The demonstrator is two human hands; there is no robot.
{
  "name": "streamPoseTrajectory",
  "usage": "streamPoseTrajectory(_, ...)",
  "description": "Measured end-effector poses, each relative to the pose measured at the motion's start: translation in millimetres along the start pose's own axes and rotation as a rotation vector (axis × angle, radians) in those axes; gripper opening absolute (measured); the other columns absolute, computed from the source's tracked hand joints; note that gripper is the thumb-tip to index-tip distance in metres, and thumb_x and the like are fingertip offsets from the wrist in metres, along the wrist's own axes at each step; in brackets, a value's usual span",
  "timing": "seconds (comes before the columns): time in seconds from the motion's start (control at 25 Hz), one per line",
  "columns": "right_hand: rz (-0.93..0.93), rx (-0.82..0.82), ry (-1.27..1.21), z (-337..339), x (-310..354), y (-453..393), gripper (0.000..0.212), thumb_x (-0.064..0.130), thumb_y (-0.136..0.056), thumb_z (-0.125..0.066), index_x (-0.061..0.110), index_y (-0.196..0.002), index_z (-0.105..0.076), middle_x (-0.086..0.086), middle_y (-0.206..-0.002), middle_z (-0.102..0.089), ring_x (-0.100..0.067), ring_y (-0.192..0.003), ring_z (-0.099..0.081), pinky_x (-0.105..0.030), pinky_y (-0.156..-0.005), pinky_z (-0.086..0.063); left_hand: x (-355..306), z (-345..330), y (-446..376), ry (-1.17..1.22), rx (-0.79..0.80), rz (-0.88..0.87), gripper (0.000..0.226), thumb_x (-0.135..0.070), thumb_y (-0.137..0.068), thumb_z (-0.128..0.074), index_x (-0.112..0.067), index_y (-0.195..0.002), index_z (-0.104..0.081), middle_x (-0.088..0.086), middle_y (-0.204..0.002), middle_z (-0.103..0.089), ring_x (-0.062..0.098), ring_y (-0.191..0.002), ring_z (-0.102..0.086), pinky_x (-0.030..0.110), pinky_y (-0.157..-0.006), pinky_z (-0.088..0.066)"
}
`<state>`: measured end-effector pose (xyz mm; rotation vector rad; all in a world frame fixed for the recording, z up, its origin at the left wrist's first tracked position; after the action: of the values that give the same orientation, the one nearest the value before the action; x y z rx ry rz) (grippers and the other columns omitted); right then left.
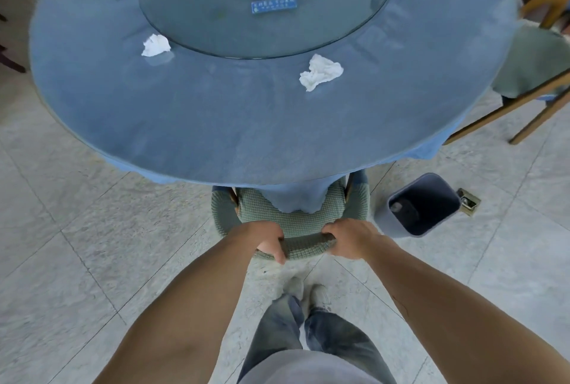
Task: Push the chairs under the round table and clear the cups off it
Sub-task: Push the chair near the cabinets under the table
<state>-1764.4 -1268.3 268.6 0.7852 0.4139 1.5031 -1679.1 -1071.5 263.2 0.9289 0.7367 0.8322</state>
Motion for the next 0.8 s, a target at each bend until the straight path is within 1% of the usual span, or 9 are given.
streamPoseTrajectory(0.16,-0.147,-0.044,-0.096,7,-19,25,0.047,0.037,-0.091,-0.055,0.037,-0.137,-0.049,0.004,-0.137,-0.058,-0.022,-0.122,-0.056,-0.037,-0.096,-0.05,-29,29,-1,-0.109,0.032,-0.089,0.068,-0.057,-0.086,-0.061,-0.02,-0.142,-0.051,0.0,-0.145,-0.048,0.026,-0.13,-0.047,0.044,-0.106,-0.042)
streamPoseTrajectory(0.24,-0.228,-0.065,-0.143,9,-34,43,0.05,0.041,-0.092,-0.056,0.041,-0.14,-0.045,0.004,-0.138,-0.056,-0.022,-0.123,-0.056,-0.036,-0.094,-0.05,-50,43,-2,-0.173,0.0,-0.129,0.065,-0.055,-0.087,-0.062,-0.021,-0.141,-0.052,-0.001,-0.146,-0.048,0.026,-0.13,-0.047,0.043,-0.106,-0.042)
streamPoseTrajectory(0.32,-0.309,-0.076,-0.195,8,-52,69,0.05,0.043,-0.093,-0.055,0.043,-0.141,-0.043,0.003,-0.138,-0.056,-0.022,-0.121,-0.057,-0.036,-0.094,-0.05,-77,56,-4,-0.309,-0.032,-0.186,0.058,-0.049,-0.09,-0.062,-0.015,-0.135,-0.055,0.004,-0.139,-0.052,0.026,-0.123,-0.051,0.041,-0.102,-0.044)
streamPoseTrajectory(0.36,-0.348,-0.081,-0.22,5,-63,82,0.049,0.043,-0.093,-0.055,0.041,-0.141,-0.044,0.002,-0.138,-0.056,-0.022,-0.121,-0.056,-0.036,-0.096,-0.049,-93,62,-8,-0.359,-0.049,-0.226,0.052,-0.047,-0.09,-0.063,-0.011,-0.127,-0.057,0.008,-0.132,-0.055,0.025,-0.115,-0.054,0.038,-0.098,-0.046)
streamPoseTrajectory(0.44,-0.436,-0.109,-0.284,-4,-91,109,0.048,0.042,-0.094,-0.054,0.039,-0.141,-0.045,0.001,-0.14,-0.055,-0.022,-0.123,-0.055,-0.036,-0.098,-0.047,-130,75,-17,-0.4,-0.079,-0.29,0.042,-0.046,-0.088,-0.065,-0.013,-0.113,-0.059,0.008,-0.126,-0.06,0.021,-0.102,-0.054,0.037,-0.092,-0.048)
streamPoseTrajectory(0.52,-0.546,-0.147,-0.361,-17,-120,142,0.047,0.042,-0.093,-0.054,0.039,-0.14,-0.045,0.002,-0.139,-0.056,-0.022,-0.121,-0.056,-0.035,-0.097,-0.047,-175,82,-21,-0.453,-0.099,-0.347,0.048,-0.047,-0.086,-0.066,-0.018,-0.123,-0.06,0.005,-0.134,-0.058,0.022,-0.11,-0.057,0.038,-0.096,-0.048)
streamPoseTrajectory(0.64,-0.671,-0.175,-0.458,-43,-165,185,0.045,0.04,-0.094,-0.055,0.039,-0.138,-0.048,0.003,-0.134,-0.059,-0.02,-0.116,-0.059,-0.033,-0.091,-0.049,-248,81,-22,-0.534,-0.073,-0.43,0.063,-0.045,-0.087,-0.066,-0.023,-0.143,-0.048,0.001,-0.146,-0.047,0.024,-0.128,-0.049,0.036,-0.102,-0.043)
streamPoseTrajectory(0.72,-0.738,-0.202,-0.518,-59,-198,215,0.044,0.04,-0.094,-0.056,0.038,-0.137,-0.049,0.003,-0.132,-0.06,-0.02,-0.114,-0.059,-0.032,-0.089,-0.049,-300,77,-27,-0.6,-0.052,-0.466,0.059,-0.043,-0.09,-0.064,-0.022,-0.143,-0.049,0.001,-0.146,-0.048,0.024,-0.126,-0.05,0.036,-0.102,-0.043)
streamPoseTrajectory(0.8,-0.786,-0.223,-0.564,-73,-231,241,0.045,0.04,-0.093,-0.057,0.038,-0.137,-0.049,0.004,-0.131,-0.061,-0.019,-0.114,-0.06,-0.032,-0.088,-0.049,-350,74,-33,-0.687,-0.033,-0.483,0.048,-0.044,-0.091,-0.063,-0.02,-0.132,-0.055,0.003,-0.143,-0.051,0.023,-0.117,-0.053,0.035,-0.097,-0.044)
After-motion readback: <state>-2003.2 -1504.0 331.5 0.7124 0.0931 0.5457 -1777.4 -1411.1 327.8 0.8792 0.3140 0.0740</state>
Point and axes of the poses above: each hand's wrist, its own y-axis away from the middle knuckle, its own z-axis out of the back of the hand, x = y × z, the point moved 1 cm from there along -y, towards the middle knuckle
